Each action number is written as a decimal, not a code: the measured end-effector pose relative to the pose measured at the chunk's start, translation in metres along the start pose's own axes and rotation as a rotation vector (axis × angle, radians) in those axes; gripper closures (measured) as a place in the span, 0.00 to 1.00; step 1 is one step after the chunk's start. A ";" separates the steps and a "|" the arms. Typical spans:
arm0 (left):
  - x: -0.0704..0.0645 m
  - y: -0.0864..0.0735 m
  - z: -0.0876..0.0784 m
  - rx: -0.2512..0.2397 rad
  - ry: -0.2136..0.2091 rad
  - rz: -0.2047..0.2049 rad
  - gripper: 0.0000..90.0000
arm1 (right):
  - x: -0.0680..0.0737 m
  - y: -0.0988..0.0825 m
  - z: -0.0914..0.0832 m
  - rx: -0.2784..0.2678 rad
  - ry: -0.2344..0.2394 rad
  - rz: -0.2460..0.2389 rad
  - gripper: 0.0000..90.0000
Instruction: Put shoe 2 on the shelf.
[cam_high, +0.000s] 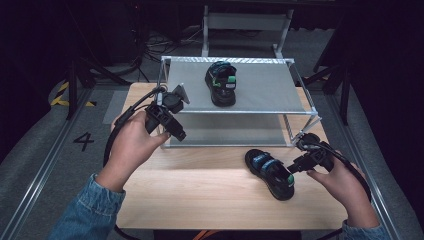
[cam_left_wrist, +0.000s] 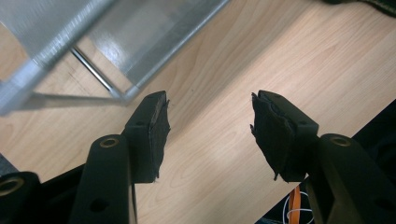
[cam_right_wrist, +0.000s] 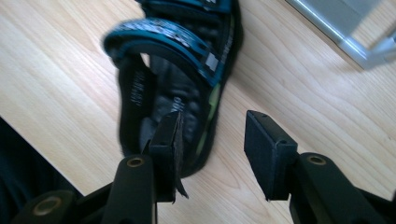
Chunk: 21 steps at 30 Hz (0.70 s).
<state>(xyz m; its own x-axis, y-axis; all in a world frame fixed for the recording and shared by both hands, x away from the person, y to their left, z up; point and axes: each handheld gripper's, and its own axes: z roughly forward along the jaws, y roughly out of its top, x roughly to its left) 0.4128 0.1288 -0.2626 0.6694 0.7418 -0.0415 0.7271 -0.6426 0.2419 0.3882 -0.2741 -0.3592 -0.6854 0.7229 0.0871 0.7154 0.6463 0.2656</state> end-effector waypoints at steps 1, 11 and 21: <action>0.001 -0.003 0.003 -0.004 -0.007 -0.001 0.51 | 0.002 0.002 0.000 -0.002 0.003 -0.009 0.63; -0.002 -0.030 0.022 -0.016 -0.052 -0.022 0.51 | 0.013 0.013 0.002 -0.004 -0.001 -0.053 0.61; -0.010 -0.047 0.056 0.005 -0.067 -0.042 0.51 | 0.007 0.018 0.019 0.024 -0.064 -0.107 0.49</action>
<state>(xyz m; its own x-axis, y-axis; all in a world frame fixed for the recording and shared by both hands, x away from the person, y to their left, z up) 0.3802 0.1408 -0.3279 0.6471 0.7535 -0.1157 0.7551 -0.6126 0.2335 0.3983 -0.2526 -0.3725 -0.7482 0.6635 -0.0023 0.6426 0.7254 0.2469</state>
